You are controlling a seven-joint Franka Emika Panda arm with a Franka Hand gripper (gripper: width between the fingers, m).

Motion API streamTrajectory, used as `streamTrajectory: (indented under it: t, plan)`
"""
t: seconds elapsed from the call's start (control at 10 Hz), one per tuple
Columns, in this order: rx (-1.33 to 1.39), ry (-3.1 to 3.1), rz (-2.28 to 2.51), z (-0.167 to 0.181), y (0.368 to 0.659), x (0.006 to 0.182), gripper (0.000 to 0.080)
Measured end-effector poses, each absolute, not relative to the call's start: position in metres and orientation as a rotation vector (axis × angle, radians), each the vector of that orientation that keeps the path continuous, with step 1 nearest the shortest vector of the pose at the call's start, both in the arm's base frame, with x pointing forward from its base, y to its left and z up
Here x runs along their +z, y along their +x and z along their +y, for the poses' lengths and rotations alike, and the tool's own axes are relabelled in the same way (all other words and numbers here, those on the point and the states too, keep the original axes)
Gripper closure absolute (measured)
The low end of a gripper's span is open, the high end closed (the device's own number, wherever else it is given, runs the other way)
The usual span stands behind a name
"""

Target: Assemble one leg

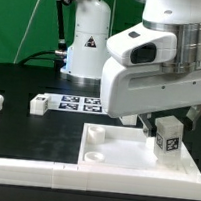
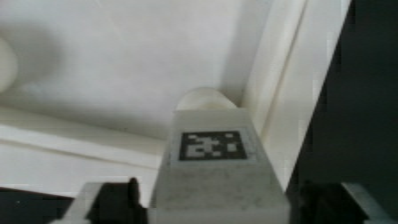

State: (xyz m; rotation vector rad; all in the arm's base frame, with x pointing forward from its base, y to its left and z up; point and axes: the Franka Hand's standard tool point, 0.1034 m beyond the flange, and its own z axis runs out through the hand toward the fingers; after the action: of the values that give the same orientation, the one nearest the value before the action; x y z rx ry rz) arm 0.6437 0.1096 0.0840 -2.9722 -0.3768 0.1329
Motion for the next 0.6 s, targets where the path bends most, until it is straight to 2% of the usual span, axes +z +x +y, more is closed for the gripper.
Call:
streamTrajectory:
  t: [0.4, 0.6]
  plan:
    - [0.139, -2.983, -0.295, 0.1099, 0.6437, 0.0840, 0.0510]
    - [0.132, -3.005, 0.028, 0.1124, 0.6417, 0.0836, 0.0510]
